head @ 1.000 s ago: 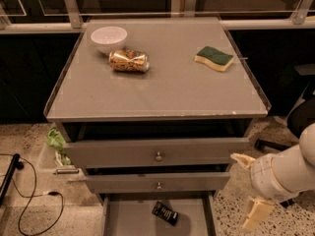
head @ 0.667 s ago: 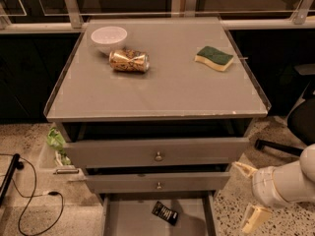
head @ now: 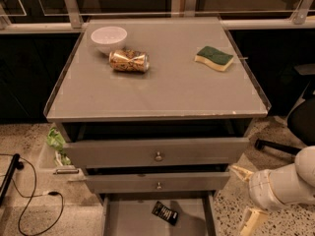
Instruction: Pick rxbar chocolate from bottom drawer and place on counter
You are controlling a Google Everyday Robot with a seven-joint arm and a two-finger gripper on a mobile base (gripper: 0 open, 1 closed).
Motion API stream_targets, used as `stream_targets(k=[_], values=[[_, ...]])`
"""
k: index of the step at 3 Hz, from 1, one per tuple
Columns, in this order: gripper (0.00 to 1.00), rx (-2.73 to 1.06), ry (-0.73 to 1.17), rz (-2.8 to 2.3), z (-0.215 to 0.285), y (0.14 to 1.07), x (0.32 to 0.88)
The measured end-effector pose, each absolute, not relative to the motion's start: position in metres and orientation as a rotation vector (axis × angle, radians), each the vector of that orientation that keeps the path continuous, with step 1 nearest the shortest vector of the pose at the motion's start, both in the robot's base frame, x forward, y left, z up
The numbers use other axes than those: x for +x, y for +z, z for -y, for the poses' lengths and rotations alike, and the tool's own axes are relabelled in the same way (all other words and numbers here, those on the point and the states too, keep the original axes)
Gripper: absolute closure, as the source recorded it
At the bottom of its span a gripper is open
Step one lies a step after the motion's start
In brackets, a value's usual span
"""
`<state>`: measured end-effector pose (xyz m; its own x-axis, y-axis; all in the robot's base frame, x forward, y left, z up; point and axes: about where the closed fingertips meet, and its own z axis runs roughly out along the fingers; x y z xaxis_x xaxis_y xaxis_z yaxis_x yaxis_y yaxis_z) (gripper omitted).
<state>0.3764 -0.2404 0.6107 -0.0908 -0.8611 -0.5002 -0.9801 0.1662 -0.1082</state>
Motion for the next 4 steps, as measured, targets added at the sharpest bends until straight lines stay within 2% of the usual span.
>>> stream_targets(k=[1,3,4], values=[[0.00,-1.733,0.364,-2.006,0.238,0.588,0.375],[0.00,-1.608,0.381,-2.038,0.231,0.465,0.391],[0.00,-1.575,0.458,-2.114,0.226,0.398,0.392]])
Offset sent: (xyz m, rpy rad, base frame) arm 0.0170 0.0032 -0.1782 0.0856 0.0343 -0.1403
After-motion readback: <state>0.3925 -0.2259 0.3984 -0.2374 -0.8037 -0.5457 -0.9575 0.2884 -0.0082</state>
